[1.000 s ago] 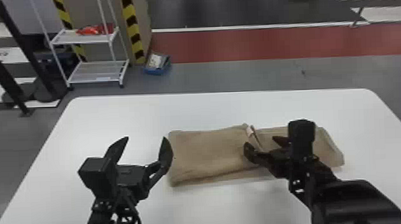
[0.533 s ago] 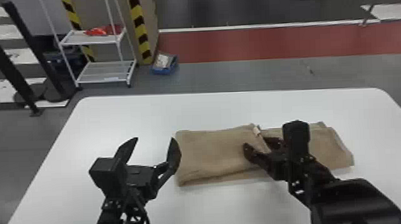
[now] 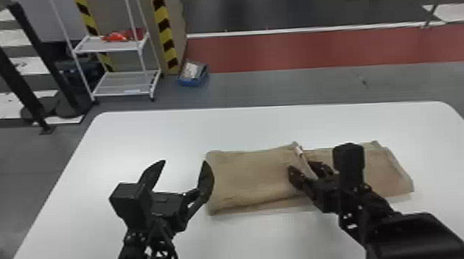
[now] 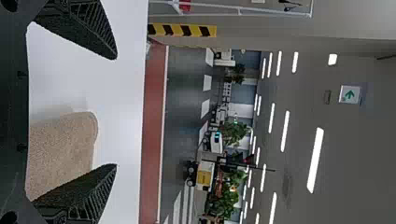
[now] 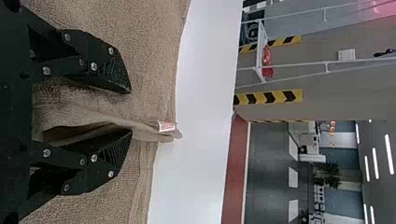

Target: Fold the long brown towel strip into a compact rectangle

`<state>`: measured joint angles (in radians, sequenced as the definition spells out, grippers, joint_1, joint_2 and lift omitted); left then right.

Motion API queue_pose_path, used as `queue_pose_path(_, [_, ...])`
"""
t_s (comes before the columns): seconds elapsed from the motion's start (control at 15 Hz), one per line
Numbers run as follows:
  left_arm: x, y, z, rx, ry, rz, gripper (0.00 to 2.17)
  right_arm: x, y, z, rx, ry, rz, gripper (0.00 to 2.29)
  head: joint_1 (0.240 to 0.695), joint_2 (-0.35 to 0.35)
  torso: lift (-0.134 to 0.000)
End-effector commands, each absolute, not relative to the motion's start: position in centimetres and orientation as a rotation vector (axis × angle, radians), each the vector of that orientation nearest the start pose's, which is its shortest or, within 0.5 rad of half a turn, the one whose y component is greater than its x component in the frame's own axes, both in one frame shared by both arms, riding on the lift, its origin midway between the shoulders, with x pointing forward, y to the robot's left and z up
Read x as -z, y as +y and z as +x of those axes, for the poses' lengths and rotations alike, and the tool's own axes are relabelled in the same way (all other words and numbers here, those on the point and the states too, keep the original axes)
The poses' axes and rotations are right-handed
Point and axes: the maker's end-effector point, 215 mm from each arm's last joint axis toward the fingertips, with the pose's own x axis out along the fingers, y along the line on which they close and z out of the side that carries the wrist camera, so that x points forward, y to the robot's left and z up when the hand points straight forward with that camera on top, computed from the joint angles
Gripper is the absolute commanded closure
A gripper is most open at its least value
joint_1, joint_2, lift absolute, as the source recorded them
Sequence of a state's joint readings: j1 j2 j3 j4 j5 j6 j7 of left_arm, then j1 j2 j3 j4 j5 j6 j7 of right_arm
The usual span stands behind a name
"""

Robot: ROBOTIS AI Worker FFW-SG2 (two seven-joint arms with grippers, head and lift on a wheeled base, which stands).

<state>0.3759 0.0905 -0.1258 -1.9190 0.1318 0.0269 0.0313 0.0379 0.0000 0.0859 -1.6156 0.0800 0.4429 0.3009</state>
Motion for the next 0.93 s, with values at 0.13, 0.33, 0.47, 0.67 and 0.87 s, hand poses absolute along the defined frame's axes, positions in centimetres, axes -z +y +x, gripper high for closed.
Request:
queue_pose_path(0.13, [36.5,17.2,47.6,0.122,0.074,-0.088,0.06,46.3,-13.7,54.1,-0.340,0.430,-0.024,1.14,0.695,0.049,-0.117])
queue_pose_path(0.33, [36.5,17.1,47.6,0.125,0.075,-0.089,0.06,46.0,-14.1,54.0,-0.327,0.423,-0.015,1.46,0.695,0.038,-0.117])
queue_pose_path(0.47, [36.6,17.0,47.6,0.128,0.076,-0.090,0.06,45.3,-14.1,53.9,-0.326,0.407,-0.012,1.47,0.695,0.034,-0.117])
queue_pose_path(0.67, [36.3,17.1,47.6,0.125,0.068,-0.089,0.06,42.5,-14.8,53.4,-0.319,0.353,0.013,1.47,0.695,0.031,-0.117])
queue_pose_path(0.87, [35.6,17.7,47.6,0.113,0.030,-0.093,0.06,38.9,-19.5,52.2,-0.250,0.288,0.071,1.47,0.695,0.017,-0.117])
